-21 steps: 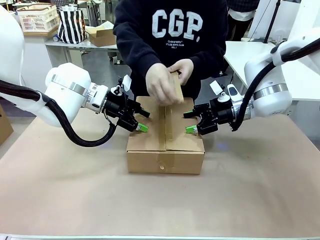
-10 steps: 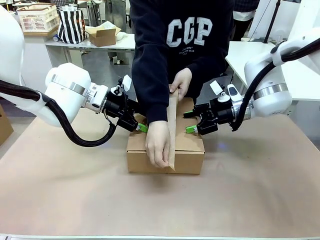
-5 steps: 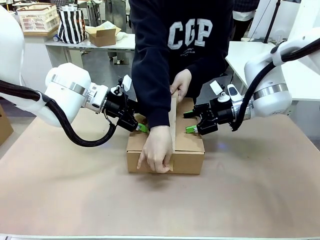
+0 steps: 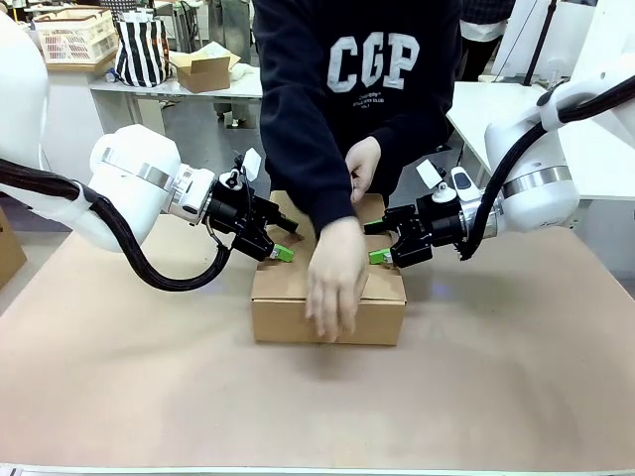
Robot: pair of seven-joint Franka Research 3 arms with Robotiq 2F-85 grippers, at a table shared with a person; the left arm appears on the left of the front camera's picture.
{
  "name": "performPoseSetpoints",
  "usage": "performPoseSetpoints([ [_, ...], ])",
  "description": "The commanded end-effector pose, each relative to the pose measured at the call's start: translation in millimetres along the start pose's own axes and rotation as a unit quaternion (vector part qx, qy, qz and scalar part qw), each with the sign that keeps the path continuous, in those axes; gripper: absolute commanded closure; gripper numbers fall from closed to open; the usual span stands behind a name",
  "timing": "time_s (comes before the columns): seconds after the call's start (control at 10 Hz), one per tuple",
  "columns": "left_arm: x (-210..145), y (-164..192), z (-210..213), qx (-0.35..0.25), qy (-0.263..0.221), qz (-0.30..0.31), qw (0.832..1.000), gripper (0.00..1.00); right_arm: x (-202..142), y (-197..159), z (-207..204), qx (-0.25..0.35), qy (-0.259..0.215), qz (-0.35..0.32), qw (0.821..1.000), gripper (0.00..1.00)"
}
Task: Pack the gift set into the box.
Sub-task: Press and hold the closed box until the human finishes sealing it.
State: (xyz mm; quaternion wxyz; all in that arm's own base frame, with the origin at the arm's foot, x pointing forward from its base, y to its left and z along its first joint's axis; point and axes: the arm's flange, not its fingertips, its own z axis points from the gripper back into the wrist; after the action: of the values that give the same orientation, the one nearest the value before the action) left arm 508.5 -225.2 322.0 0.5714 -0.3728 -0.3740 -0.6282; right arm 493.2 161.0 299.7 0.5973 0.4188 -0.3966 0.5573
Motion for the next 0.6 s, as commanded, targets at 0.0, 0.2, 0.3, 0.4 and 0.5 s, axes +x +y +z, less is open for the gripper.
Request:
performPoseSetpoints([
  [0.0, -5.3, -0.5, -1.3, -0.001, 0.002, 0.0, 1.0, 0.0, -3.0, 0.3, -0.1, -0.001, 0.003, -0.002, 1.0, 0.0],
  [0.2, -5.3, -0.5, -1.3, -0.001, 0.002, 0.0, 1.0, 0.0, -3.0, 0.3, -0.1, -0.001, 0.003, -0.002, 1.0, 0.0],
  [0.3, -5.3, -0.5, -1.3, -0.001, 0.002, 0.0, 1.0, 0.0, -3.0, 0.3, -0.1, -0.001, 0.003, -0.002, 1.0, 0.0],
  [0.4, -5.3, -0.5, -1.3, -0.001, 0.002, 0.0, 1.0, 0.0, -3.0, 0.3, -0.1, -0.001, 0.003, -0.002, 1.0, 0.0],
  [0.5, -5.3, -0.5, -1.3, -0.001, 0.002, 0.0, 1.0, 0.0, -3.0, 0.3, -0.1, -0.001, 0.003, -0.002, 1.0, 0.0],
])
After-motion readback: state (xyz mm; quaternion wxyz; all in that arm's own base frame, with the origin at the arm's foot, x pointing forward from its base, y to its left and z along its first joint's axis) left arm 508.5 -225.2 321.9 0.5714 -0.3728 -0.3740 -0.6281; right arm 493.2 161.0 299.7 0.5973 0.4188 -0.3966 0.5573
